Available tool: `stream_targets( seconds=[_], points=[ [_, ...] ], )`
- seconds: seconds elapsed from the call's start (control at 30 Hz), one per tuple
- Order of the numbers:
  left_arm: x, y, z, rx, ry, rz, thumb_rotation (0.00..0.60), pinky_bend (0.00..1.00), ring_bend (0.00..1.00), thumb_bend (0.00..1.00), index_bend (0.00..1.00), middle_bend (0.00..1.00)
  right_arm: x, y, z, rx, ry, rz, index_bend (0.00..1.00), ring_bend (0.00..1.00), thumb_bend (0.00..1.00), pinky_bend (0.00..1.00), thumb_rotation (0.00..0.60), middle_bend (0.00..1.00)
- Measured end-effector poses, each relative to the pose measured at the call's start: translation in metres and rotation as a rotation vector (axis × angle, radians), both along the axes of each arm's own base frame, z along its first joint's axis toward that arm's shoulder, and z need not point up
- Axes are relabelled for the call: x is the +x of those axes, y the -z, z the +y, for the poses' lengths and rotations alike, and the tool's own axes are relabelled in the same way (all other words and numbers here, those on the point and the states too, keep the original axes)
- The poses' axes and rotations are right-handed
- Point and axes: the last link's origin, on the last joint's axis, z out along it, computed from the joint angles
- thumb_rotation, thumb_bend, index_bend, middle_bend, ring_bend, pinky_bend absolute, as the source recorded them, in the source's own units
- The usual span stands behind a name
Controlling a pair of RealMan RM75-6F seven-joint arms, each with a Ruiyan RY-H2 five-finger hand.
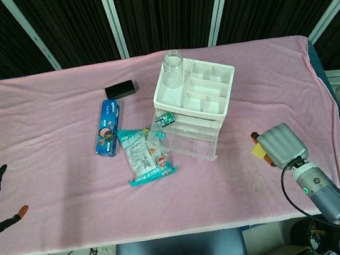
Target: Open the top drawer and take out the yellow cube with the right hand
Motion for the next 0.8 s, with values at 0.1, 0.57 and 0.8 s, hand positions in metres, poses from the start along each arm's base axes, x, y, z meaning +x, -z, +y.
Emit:
stream_targets(
  seconds=[0.1,0.57,0.8],
  points=[
    [0.000,0.000,0.000,0.000,-0.001,-0.003,0.600,0.00,0.00,0.00,0.00,0.00,-0.012,0.018,0.001,0.023,0.022,-0.014,0.60,0.96,0.32,0.88,0.600,0.91],
    [-0.001,0.001,0.001,-0.008,-0.005,-0.005,0.600,0.00,0.00,0.00,0.00,0.00,-0.050,0.069,-0.009,0.005,0.114,-0.046,0.60,0.96,0.32,0.88,0.600,0.91],
    [-0.001,0.001,0.001,-0.009,-0.006,-0.004,0.600,0.00,0.00,0.00,0.00,0.00,-0.067,0.080,-0.007,0.006,0.159,-0.044,0.60,0.95,0.30,0.88,0.600,0.90]
  ],
)
